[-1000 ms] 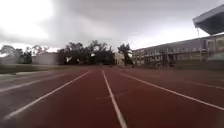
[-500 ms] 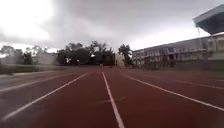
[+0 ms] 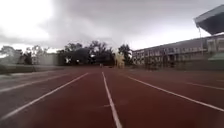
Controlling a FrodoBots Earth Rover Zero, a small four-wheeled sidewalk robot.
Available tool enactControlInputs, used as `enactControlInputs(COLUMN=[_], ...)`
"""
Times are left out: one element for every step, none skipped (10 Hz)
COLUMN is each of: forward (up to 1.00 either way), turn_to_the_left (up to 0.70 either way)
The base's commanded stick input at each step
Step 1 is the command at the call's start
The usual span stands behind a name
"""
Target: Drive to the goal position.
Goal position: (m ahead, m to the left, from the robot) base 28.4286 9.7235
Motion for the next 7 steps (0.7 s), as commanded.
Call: enactControlInputs(forward=[0.45,0.45,0.45,0.45,0.45,0.45,0.45], turn_to_the_left=[0.00,0.00,0.00,0.00,0.00,0.00,0.00])
